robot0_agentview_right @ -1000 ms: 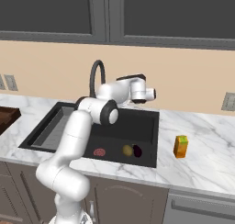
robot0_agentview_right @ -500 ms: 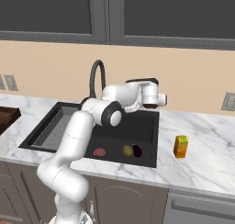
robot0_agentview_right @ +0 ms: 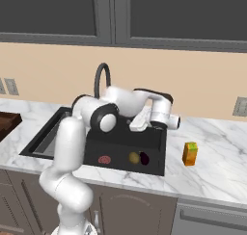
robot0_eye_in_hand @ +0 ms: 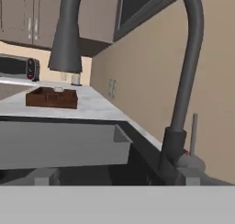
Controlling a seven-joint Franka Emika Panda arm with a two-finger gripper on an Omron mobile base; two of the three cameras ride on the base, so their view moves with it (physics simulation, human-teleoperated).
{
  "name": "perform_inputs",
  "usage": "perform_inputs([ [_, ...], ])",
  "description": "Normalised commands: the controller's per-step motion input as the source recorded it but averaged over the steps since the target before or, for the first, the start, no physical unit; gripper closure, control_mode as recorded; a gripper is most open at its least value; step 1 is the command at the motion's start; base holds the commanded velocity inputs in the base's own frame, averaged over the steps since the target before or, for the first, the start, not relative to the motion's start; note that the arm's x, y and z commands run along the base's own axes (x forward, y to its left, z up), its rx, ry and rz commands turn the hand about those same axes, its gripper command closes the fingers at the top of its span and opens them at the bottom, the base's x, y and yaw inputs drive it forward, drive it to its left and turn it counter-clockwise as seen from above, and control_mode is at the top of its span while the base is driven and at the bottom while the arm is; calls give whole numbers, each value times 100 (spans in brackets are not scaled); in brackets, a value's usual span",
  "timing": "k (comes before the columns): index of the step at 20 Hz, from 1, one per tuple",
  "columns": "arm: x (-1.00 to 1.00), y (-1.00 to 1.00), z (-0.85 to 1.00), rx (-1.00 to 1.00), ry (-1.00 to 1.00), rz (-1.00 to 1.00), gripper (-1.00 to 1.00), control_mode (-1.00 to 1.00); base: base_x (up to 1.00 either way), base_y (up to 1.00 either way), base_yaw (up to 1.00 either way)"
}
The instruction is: Pick up all produce items and place them in the sink. Turn on the sink faucet to wash them. Then turn the sink off and put them in the tray.
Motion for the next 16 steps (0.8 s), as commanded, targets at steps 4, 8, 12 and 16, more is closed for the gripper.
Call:
perform_inputs([
  [4, -96, -14, 16, 0, 0, -22, -100, -100, 0, 0, 0],
  [8, -50, -24, 33, -1, 14, -26, -100, -100, 0, 0, 0],
  [12, -21, -28, 37, -4, 29, -28, -100, -100, 0, 0, 0],
  [16, -8, -24, 34, -7, 36, -25, -100, -100, 0, 0, 0],
])
